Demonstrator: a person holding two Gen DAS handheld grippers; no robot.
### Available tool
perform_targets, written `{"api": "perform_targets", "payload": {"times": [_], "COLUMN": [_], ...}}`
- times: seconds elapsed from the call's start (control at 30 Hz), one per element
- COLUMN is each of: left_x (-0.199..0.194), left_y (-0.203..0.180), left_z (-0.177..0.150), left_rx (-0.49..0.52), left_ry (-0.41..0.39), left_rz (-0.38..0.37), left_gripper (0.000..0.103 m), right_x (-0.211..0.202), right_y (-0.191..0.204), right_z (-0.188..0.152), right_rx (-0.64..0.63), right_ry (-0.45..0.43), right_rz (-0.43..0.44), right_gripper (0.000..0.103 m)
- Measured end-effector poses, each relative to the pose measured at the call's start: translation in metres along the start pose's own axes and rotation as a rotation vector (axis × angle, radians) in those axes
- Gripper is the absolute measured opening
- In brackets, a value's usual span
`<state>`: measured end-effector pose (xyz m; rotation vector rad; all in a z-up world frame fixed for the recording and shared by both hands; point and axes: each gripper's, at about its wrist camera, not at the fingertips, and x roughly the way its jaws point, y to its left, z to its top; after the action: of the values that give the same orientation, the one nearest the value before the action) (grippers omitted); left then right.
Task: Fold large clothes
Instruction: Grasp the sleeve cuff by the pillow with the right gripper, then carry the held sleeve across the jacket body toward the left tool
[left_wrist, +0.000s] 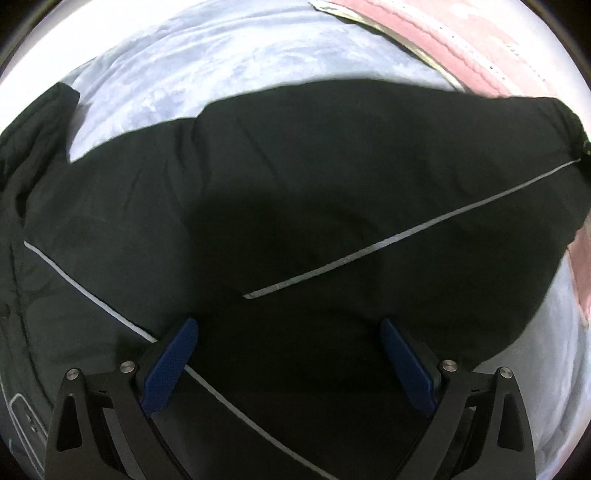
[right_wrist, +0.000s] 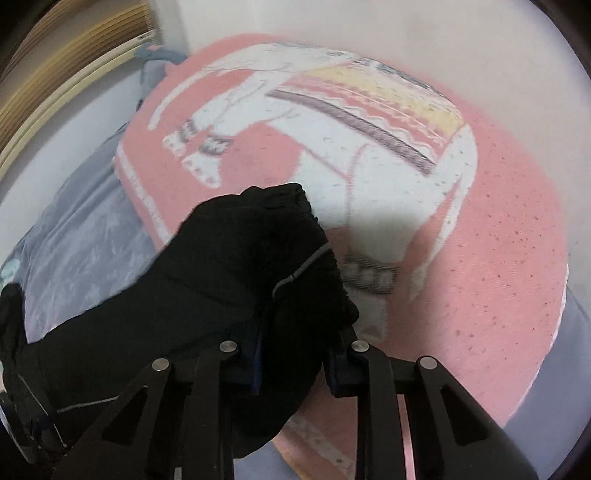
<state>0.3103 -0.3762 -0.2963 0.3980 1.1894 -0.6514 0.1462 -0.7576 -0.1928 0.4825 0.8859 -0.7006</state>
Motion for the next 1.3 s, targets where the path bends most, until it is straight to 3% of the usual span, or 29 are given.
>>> {"api": "perform_targets", "payload": {"times": [0.17,0.43,0.6,0.8,0.93,1.07,1.2,1.3], "left_x": [-0.053,-0.146,-0.182,-0.206,-0.213,-0.208,-0.201,-0.194], "left_y": [0.023,0.090,0.136,0.194,0.225,0.251,0.270,0.281], "left_z": [-0.016,-0.070,-0.108,-0.161,-0.194,-0.214,-0.228,-0.231], "left_rx": [-0.020,-0.109,-0.175,-0.302,-0.388,-0.458,-0.502,-0.519], "left_ry": [-0.091,-0.182,-0.203,-0.213,-0.226,-0.213,-0.209,-0.207], "left_rz": [-0.075,-0.136,-0.060,0.006,0.033,0.050,0.063,0.062], "left_gripper": [0.099,0.099,0.099,0.099,0.099,0.099,0.099,0.099], "right_x": [-0.038,-0.096,-0.125,-0.146,-0.144,-0.111,-0.061,-0.043], "right_y": [0.047,0.186,0.273,0.395,0.457,0.503,0.522,0.522], "right_z": [-0.007,-0.036,-0.071,-0.148,-0.210,-0.275,-0.322,-0.331], "right_rx": [-0.067,-0.293,-0.406,-0.570,-0.678,-0.768,-0.806,-0.785], "right_ry": [-0.022,-0.032,0.003,0.090,0.170,0.291,0.389,0.410], "right_rz": [0.161,0.353,0.489,0.627,0.671,0.647,0.578,0.589], "right_gripper": [0.023,0.023,0.023,0.023,0.023,0.023,0.024,0.034]}}
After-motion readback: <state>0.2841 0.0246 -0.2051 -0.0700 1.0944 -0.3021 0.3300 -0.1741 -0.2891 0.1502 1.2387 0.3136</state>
